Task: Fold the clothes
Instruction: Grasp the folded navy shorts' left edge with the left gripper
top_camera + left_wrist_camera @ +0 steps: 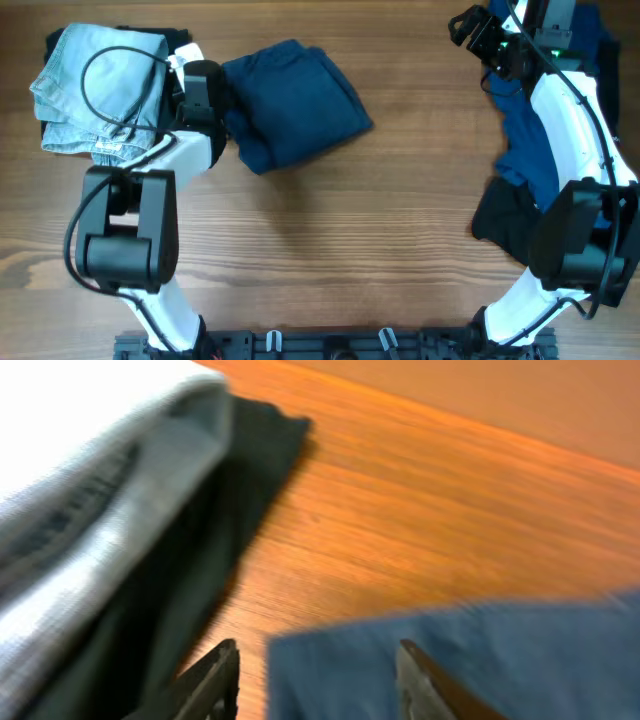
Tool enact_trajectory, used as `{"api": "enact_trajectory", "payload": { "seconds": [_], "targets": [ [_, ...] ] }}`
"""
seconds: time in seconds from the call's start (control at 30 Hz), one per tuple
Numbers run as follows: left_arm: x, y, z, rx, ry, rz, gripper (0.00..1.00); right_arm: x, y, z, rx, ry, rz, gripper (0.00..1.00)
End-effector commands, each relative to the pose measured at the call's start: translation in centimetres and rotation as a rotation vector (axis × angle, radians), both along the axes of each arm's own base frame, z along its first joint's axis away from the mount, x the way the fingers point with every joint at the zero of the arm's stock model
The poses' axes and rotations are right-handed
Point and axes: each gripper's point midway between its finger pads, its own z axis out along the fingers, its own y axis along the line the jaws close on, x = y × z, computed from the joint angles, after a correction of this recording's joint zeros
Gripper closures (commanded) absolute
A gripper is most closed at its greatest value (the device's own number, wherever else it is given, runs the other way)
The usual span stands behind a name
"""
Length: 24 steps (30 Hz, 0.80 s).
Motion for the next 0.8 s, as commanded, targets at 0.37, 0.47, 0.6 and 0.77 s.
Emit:
{"api": "enact_trajectory", "payload": {
  "seconds": [0.37, 0.47, 0.6, 0.77],
  "targets": [
    [-10.6, -11.4, 7.7, -0.336, 0.222, -0.42, 0.11, -0.4, 0.5, -0.9, 0.008, 0.027, 0.035, 0.0],
    [-11.5, -11.9, 6.0, -0.232, 0.285, -0.479, 0.08, -0.5, 1.0, -0.8, 0.021, 0.027, 0.055, 0.0],
    [-12.2, -12.2, 3.1, -0.27, 0.383, -0.426, 0.05, -0.6, 1.5, -0.9, 0.006, 0.024, 0.082, 0.0],
    [-11.7, -11.9, 1.5, -0.436, 0.422, -0.311, 0.04, -0.7, 1.4, -1.0, -0.011, 0.023, 0.099, 0.0]
  ]
}}
